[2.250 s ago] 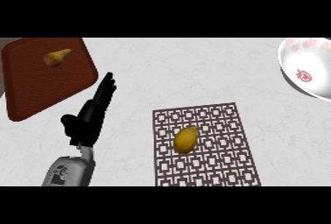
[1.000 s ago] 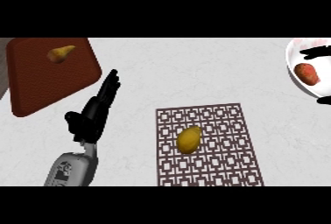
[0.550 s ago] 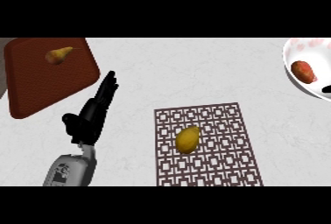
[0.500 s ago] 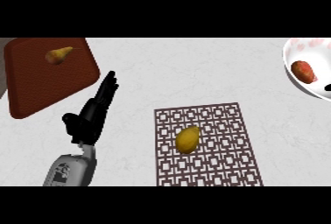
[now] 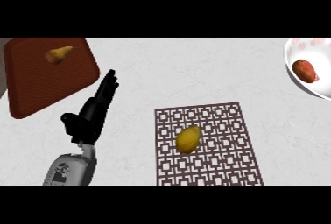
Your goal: Pick the sweet potato from the placemat and place it in the bowl
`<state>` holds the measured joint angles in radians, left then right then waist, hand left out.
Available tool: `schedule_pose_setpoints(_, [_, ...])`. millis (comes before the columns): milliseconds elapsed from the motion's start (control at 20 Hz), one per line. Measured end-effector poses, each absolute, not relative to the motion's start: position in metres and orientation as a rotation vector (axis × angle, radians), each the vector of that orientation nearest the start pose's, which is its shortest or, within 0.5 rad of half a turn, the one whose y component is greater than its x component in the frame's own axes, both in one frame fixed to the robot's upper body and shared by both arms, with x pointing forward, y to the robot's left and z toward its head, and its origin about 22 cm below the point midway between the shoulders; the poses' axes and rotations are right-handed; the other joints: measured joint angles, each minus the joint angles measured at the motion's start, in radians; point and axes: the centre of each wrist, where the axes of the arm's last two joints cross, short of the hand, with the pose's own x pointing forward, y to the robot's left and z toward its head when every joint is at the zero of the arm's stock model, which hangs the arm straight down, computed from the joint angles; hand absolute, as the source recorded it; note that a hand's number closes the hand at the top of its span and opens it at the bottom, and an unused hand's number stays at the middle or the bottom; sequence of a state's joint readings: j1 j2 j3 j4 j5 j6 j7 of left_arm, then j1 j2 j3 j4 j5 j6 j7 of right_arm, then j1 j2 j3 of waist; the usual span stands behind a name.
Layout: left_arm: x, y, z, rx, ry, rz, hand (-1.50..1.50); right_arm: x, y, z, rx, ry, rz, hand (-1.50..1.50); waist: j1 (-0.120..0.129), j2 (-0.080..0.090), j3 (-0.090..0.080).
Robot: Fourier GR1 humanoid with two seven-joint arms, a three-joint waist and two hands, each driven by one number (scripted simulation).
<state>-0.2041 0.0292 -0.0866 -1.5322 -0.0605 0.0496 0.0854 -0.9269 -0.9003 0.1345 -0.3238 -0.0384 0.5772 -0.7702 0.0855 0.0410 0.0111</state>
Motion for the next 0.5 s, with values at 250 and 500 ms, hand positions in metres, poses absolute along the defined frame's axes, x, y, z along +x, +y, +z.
schedule_pose_setpoints(250, [0.2856, 0.192, 0.0396, -0.006, -1.639, -0.164, 0.0, 0.3723, -0.4859, 0.1811, -0.1, -1.778, 0.673, -1.5, -0.005, 0.004, 0.002])
schedule_pose_setpoints(500, [0.2853, 0.1923, 0.0395, -0.005, -1.638, -0.157, 0.0, 0.3698, -0.4863, 0.1828, -0.065, -1.75, 0.676, -1.5, -0.007, 0.005, 0.004])
